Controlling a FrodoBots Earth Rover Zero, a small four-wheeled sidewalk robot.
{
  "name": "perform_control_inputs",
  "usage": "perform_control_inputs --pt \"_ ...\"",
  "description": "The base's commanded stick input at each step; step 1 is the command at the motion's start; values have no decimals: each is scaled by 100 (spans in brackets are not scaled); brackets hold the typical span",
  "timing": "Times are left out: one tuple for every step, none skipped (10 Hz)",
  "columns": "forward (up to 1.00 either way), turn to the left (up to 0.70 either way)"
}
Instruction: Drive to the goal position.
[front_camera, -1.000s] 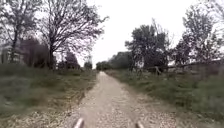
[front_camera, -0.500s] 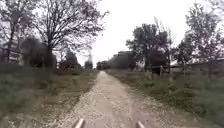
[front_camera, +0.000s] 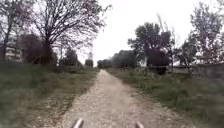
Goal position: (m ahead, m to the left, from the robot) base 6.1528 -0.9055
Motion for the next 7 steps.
perform_control_inputs --pt "69 0" --pt "69 0" --pt "70 0" --pt "69 0" --pt "70 0" --pt "70 0" --pt "69 0"
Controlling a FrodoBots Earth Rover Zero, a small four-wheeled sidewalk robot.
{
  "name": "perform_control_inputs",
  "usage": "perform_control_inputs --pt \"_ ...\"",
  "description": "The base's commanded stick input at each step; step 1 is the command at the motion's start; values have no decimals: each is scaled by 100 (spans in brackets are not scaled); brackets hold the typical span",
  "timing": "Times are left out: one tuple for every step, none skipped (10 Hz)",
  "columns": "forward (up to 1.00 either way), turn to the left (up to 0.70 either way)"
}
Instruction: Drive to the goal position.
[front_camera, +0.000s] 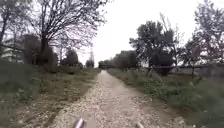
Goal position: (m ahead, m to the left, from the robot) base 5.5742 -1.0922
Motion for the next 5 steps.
perform_control_inputs --pt "70 0" --pt "69 0" --pt "69 0" --pt "70 0" --pt "69 0"
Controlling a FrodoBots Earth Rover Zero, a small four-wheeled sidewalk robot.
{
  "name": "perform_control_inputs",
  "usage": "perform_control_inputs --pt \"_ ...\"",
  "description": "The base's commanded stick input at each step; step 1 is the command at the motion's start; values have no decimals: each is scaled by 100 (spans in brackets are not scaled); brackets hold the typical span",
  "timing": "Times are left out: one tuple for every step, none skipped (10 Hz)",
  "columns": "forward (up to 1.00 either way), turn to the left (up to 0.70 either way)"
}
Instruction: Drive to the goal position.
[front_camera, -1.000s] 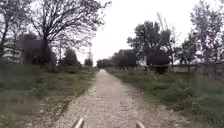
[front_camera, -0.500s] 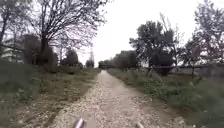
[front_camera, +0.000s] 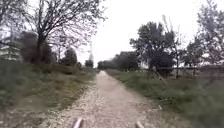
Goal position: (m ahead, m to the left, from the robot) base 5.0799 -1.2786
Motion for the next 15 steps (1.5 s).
perform_control_inputs --pt "69 0" --pt "69 6" --pt "70 34" --pt "69 28" --pt "69 0" --pt "70 0" --pt "70 0" --pt "70 0" --pt "70 0" --pt "70 0" --pt "70 0" --pt "70 0" --pt "70 0" --pt "70 0" --pt "68 0"
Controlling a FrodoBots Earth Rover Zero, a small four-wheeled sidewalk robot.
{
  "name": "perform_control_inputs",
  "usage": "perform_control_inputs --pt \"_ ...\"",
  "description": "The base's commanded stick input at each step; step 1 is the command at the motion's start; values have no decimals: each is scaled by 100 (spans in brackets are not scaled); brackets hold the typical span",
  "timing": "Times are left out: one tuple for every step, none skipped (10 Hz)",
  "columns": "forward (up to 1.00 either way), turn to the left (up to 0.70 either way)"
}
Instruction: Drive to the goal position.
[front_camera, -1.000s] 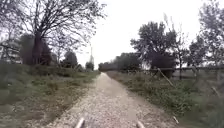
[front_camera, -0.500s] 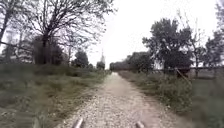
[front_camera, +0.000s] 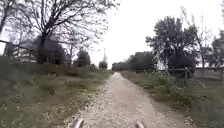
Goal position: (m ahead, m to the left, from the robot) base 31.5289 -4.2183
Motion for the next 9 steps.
perform_control_inputs --pt "65 0" --pt "62 0" --pt "62 0" --pt "62 0" --pt "62 -10" --pt "62 -30" --pt "62 -13" --pt "62 0" --pt "61 0"
